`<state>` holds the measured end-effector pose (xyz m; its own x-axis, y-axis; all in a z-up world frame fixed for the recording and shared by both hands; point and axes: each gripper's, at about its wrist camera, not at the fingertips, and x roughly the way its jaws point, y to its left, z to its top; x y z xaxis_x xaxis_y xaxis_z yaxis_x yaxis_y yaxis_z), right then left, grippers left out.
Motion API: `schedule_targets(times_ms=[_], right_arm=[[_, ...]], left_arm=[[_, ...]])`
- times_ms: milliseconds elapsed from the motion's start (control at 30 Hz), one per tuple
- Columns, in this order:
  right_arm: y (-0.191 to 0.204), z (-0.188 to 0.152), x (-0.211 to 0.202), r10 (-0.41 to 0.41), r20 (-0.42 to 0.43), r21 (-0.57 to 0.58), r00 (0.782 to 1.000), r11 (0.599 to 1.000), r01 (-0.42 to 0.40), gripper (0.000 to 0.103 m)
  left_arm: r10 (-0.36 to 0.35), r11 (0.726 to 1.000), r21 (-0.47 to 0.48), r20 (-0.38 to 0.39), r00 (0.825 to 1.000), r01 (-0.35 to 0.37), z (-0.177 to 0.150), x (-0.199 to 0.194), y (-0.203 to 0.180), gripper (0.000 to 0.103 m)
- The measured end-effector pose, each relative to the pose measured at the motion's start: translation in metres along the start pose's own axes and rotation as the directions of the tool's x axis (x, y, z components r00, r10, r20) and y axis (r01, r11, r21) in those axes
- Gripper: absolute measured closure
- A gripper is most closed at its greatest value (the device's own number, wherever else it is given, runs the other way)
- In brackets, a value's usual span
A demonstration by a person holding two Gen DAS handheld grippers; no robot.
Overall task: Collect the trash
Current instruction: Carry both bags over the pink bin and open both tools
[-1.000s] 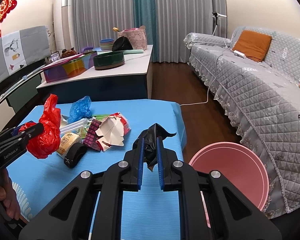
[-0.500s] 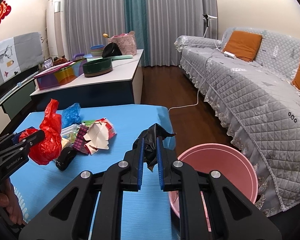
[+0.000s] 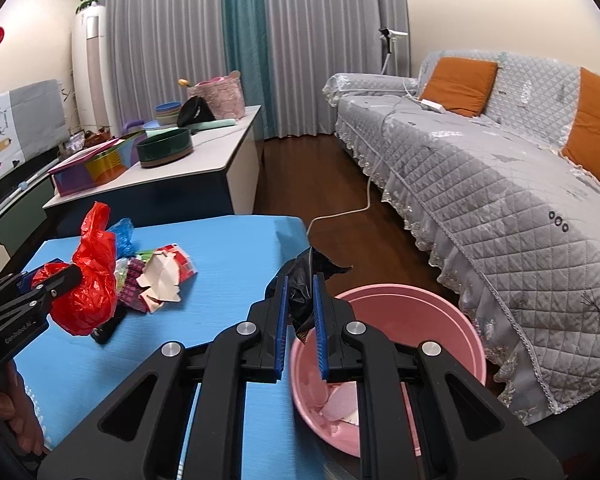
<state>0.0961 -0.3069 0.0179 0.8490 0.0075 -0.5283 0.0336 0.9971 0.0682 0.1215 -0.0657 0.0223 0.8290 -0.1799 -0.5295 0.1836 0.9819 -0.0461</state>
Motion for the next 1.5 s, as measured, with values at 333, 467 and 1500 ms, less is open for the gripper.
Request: schedule_targets(times_ms=[333,467,1500], right_arm=[[-0.049,0.001,-0.005,-0.065,0.005,0.072,0.998,0.995,0.065,0.09],[-0.065,0.002,-0.006,-0.086,0.008,0.096,0.996,0.992,0.085,0.09],[-0.131,0.012,-0.005,-0.181,0.013,0.188,0.983,0.966,0.176,0.09]], left_arm=[[-0.054,0.998,0.028,0.006,0.998,0.054,0.004,0.003,-0.031,0.066],[-0.087,0.995,0.041,0.016,0.996,0.086,0.009,0.003,-0.048,0.066],[-0.309,0.933,0.159,-0.11,0.945,0.323,0.014,0.072,-0.188,0.066]])
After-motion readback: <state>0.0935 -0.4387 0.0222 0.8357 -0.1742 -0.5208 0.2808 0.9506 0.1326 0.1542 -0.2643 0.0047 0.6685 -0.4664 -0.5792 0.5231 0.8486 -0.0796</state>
